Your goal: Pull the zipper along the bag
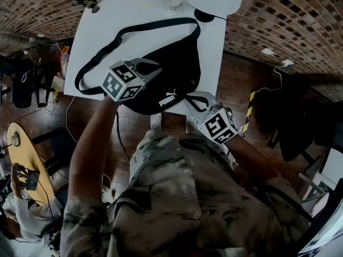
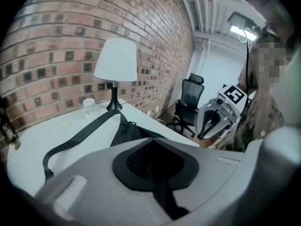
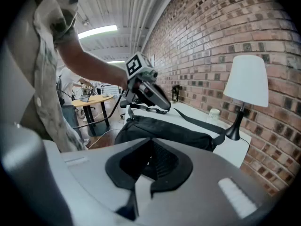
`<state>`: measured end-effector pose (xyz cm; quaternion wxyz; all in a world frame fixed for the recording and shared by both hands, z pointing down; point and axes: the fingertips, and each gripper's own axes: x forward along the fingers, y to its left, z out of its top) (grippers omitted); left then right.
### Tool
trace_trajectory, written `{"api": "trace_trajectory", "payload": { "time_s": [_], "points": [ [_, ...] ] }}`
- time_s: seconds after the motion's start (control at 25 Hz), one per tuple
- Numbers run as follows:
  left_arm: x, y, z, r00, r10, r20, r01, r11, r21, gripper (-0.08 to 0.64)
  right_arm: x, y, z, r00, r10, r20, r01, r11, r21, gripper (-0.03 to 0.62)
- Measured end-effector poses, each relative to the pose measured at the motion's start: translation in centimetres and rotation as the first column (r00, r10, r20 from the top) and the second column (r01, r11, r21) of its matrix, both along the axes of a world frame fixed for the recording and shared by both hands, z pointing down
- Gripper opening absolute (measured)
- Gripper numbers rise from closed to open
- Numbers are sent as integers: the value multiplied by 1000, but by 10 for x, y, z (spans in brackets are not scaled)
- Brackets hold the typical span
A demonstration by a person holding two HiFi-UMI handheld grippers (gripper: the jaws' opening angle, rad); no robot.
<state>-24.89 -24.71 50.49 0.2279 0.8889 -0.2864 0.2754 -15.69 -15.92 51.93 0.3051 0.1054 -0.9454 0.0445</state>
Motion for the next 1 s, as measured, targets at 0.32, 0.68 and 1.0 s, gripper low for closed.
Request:
{"api": "trace_trajectory", "payload": {
  "time_s": [0.32,0.68,1.0],
  "points": [
    [19,-41,81,926,362,112,-340,924,-176,2,-39,-21,56,972,213,-98,-218,975,-40,61],
    [38,-41,136,811,561,169,-504,815,-285,0,-63,-45,103,892,402,-207,-413,911,-12,94],
    [45,-43,146,820,559,125,-492,799,-347,0,-60,-43,111,874,440,-207,-459,887,-52,38]
  ]
}}
